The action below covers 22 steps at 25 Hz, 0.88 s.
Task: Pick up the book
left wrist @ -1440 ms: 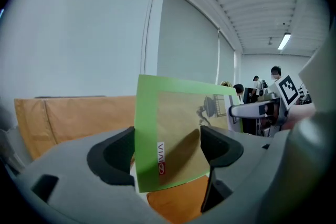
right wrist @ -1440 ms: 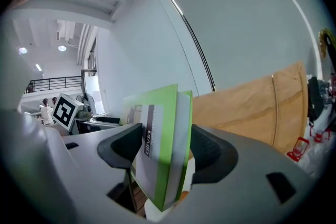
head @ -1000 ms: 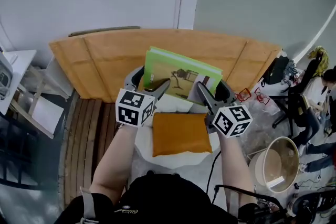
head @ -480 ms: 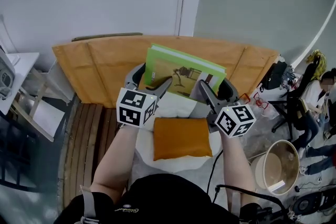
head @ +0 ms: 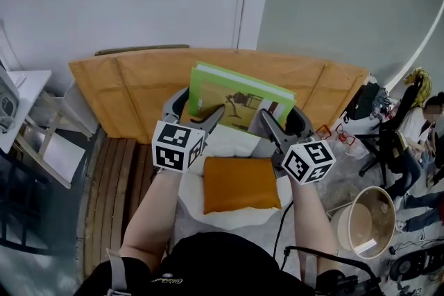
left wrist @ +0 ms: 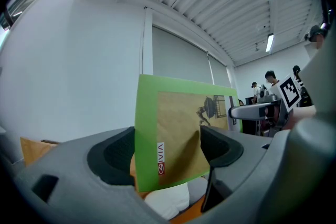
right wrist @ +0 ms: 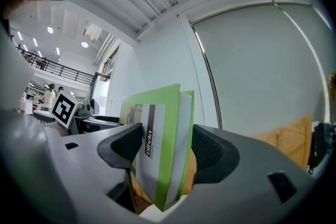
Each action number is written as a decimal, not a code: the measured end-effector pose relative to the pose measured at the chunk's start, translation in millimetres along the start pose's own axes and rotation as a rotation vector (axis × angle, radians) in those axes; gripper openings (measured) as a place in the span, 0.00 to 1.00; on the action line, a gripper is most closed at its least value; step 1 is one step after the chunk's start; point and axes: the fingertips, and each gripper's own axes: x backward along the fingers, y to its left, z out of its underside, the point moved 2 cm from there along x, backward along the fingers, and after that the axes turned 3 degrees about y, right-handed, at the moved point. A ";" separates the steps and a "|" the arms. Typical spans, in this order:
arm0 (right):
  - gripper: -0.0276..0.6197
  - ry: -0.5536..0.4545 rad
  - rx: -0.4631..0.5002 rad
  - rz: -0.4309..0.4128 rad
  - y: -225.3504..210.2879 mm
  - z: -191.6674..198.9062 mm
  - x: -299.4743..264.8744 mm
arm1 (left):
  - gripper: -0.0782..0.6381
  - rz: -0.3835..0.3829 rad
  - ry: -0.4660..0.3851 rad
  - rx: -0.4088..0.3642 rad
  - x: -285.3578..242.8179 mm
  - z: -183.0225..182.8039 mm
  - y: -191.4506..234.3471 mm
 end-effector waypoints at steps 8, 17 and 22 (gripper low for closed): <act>0.48 0.011 0.002 -0.001 -1.8 4.2 -4.9 | 0.66 -0.003 0.007 0.005 -2.8 3.3 2.8; 0.48 0.027 0.003 -0.006 -3.9 8.5 -5.9 | 0.66 -0.009 0.018 0.017 -5.0 7.3 2.2; 0.48 0.029 0.003 -0.008 -4.1 9.9 -5.8 | 0.66 -0.011 0.019 0.014 -4.6 8.4 1.6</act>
